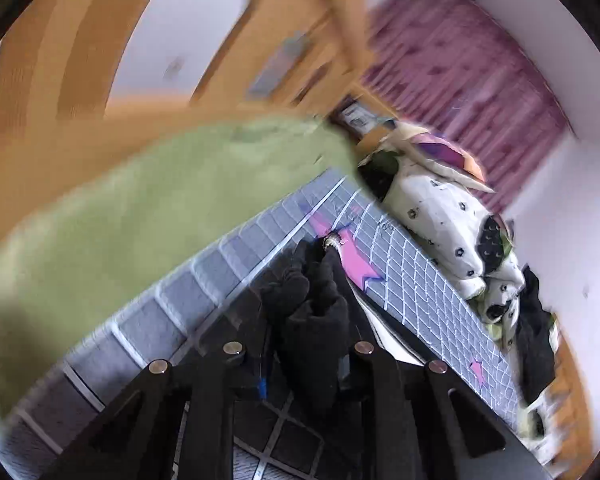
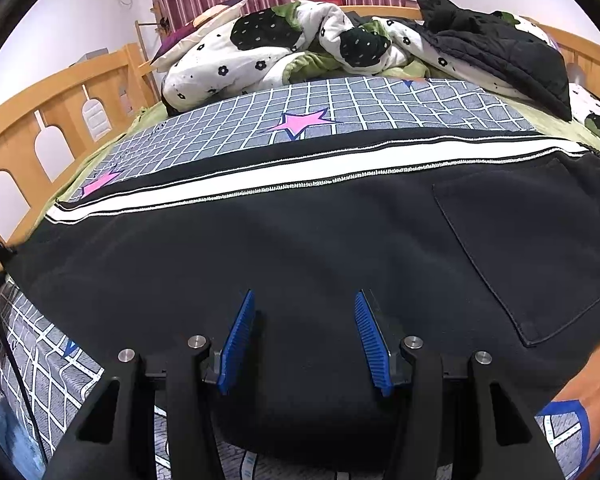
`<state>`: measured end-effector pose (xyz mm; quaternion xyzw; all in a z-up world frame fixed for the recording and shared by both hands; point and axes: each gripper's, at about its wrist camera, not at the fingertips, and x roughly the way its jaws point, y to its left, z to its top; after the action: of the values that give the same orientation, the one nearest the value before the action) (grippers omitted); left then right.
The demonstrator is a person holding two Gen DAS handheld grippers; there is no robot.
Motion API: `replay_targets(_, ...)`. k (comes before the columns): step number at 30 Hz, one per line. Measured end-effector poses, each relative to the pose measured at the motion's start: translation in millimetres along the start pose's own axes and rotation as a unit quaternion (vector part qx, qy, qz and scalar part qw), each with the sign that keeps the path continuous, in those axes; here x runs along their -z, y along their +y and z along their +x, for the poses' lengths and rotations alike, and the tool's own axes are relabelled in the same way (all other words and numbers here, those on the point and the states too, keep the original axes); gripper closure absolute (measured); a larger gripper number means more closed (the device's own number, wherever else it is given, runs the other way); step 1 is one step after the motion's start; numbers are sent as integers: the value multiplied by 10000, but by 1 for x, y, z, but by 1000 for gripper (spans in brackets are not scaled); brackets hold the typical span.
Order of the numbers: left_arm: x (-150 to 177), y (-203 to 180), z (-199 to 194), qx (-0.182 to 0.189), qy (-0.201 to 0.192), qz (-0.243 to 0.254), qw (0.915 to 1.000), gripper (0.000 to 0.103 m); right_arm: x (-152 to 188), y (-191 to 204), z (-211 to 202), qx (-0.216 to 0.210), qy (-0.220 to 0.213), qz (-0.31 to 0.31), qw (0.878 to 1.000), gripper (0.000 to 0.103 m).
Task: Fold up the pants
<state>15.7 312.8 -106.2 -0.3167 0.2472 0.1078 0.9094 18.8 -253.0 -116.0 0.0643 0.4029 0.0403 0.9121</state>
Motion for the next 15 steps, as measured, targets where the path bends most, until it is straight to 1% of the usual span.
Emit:
replay_targets(1,4,-5,4,-311,11,284,9991,83,0,-1,-1,1,-13,-3,10000,52)
replay_targets(2,8,-4,11,-536,119,384,9978,82,0,-1,0,5,-8,-1,10000,52)
replay_targets(3,14,1,24,-793,386,425,9952,81,0,-2,2,18,19,1,10000,52)
replay_targets(4,19,10,37,-950,745,352,9921,79,0,-1,4,42,55,-4,10000,52)
replay_targets(5,22,20,45,-1017,1030,130,9894,76,-1,0,5,59,78,-22,9999,52)
replay_targets(6,23,28,41,-804,978,-124,9919,75,-1,0,6,67,80,-57,9999,52)
replay_targets(7,20,31,33,-704,875,-224,9934,67,-2,1,5,75,80,-121,9999,52)
replay_targets(8,18,29,28,-800,823,-209,9932,61,-2,3,4,80,83,-182,9998,52)
replay_targets(9,14,24,21,-1047,728,-104,9918,48,-2,3,3,77,94,-231,9997,52)
replay_targets(10,9,16,14,-1150,618,94,9914,42,-2,3,2,56,103,-226,9997,51)
replay_targets(12,2,1,6,-882,563,480,9934,42,-4,-1,2,-17,142,-174,9997,49)
replay_targets(14,-8,-19,3,-698,606,945,9912,42,-8,-3,2,-18,146,-139,9998,47)
replay_targets(15,-13,-33,8,-600,644,1175,9892,42,-11,-3,2,-15,126,-145,9998,47)
